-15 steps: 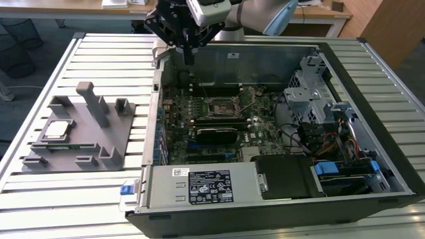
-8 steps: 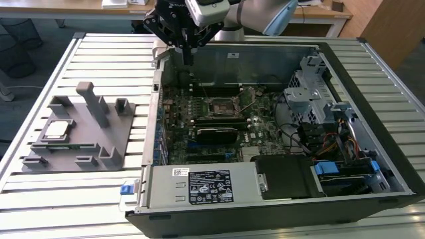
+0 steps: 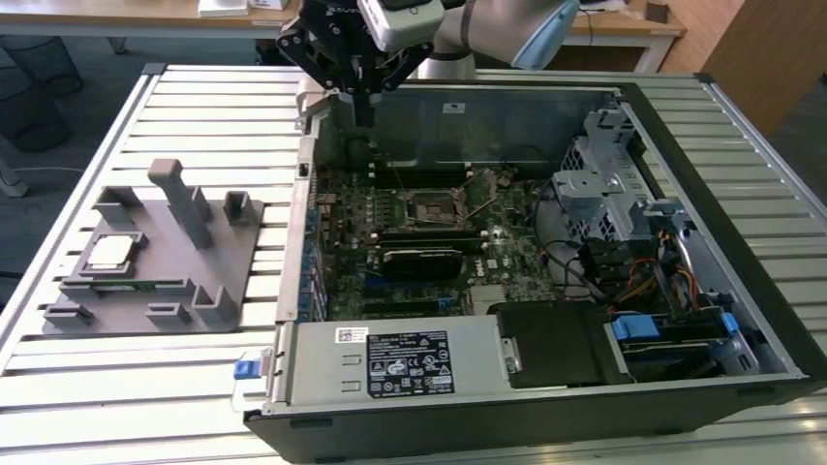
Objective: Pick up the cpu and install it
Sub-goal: 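Reach for the cpu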
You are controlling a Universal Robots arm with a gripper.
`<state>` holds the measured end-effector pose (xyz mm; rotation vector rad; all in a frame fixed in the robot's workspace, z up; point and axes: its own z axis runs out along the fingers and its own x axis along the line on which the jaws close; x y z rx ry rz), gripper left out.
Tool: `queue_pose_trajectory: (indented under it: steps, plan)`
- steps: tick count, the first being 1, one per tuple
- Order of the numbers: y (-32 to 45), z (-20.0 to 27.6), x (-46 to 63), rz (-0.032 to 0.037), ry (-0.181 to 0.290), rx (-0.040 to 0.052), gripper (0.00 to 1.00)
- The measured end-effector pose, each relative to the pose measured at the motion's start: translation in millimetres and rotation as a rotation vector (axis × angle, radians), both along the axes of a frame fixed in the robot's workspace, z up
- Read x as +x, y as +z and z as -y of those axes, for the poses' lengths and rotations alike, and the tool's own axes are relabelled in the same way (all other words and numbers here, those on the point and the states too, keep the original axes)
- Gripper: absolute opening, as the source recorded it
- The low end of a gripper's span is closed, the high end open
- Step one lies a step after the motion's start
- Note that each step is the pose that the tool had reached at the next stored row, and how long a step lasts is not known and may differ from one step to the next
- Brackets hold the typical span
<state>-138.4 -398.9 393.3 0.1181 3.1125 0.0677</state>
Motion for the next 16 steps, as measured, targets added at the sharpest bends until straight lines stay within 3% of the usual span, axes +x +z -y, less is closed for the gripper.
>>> queue_pose_trajectory:
  steps: [16]
  plan:
    - [0.0,0.0,-3.6,0.0,0.0,0.0,0.11]
